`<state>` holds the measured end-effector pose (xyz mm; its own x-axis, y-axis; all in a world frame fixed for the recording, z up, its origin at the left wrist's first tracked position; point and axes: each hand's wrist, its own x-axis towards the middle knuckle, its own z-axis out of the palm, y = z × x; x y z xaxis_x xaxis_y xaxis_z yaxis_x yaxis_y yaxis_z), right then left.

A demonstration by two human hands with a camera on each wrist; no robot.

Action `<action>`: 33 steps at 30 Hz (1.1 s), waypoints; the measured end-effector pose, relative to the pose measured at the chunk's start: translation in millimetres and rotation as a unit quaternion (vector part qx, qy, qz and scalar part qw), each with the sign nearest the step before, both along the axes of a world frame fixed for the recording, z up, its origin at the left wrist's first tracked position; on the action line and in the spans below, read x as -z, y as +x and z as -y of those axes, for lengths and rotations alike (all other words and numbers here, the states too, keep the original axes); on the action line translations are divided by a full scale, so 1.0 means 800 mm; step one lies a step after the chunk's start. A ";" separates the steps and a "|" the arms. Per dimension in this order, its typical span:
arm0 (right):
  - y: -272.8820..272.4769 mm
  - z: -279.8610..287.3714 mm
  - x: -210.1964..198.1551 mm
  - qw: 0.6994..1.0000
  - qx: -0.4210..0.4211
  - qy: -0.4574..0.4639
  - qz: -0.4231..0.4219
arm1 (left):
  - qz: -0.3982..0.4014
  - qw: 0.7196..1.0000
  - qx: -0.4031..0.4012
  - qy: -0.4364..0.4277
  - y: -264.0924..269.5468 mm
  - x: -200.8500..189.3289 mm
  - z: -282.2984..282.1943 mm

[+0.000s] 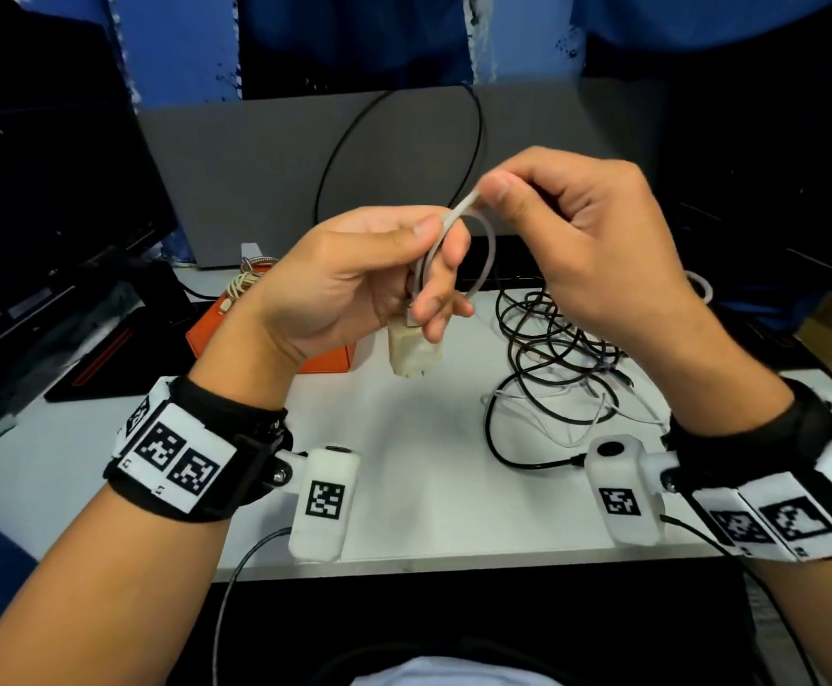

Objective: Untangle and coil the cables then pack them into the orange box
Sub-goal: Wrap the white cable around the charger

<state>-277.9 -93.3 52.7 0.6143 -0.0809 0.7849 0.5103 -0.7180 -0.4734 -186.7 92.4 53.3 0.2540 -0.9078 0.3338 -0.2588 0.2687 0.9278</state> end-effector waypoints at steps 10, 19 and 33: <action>0.003 0.000 -0.001 0.999 0.032 -0.006 0.020 | -0.016 0.998 -0.015 -0.065 -0.012 -0.001 0.007; 0.004 0.007 -0.005 0.994 0.052 -0.056 -0.072 | -0.079 0.986 -0.017 -0.146 -0.013 -0.011 0.006; -0.016 -0.011 0.001 0.937 -0.009 -0.276 -0.213 | 0.226 0.935 -0.265 0.060 0.006 -0.007 0.000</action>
<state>-290.3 -84.4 52.2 0.8791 0.2783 0.3869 0.3735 -0.9065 -0.1967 -182.2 92.0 58.8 0.5367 -0.7319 0.4198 -0.6999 -0.1083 0.7060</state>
